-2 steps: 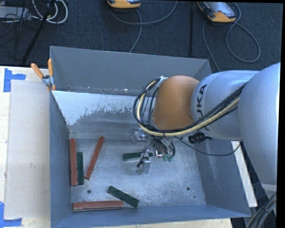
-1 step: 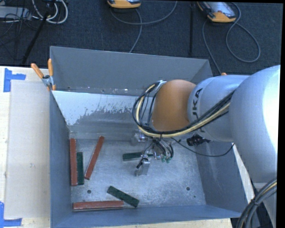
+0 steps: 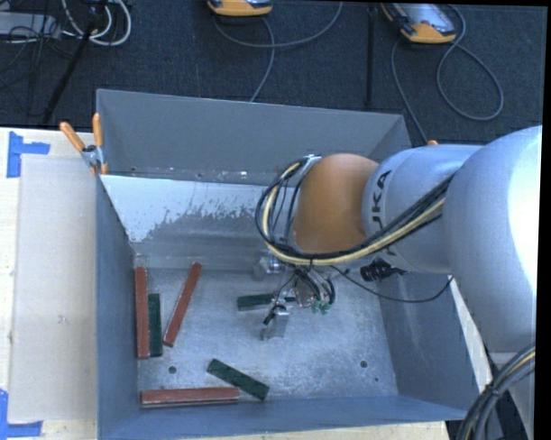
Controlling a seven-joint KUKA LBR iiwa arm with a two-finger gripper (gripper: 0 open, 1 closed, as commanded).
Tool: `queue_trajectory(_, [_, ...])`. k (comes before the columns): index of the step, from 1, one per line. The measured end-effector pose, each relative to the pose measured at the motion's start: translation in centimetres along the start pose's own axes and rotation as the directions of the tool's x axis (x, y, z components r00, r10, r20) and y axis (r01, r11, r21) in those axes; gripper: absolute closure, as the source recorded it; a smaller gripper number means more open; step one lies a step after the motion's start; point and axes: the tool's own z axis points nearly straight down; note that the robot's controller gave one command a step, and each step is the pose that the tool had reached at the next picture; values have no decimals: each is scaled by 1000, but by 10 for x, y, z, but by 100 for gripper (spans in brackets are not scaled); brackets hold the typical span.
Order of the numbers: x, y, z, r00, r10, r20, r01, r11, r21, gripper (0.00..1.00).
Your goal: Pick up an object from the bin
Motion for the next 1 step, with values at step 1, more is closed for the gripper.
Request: queue_trajectory(1, [-1,0,-1,1000,-1,1,1,1000,0,100])
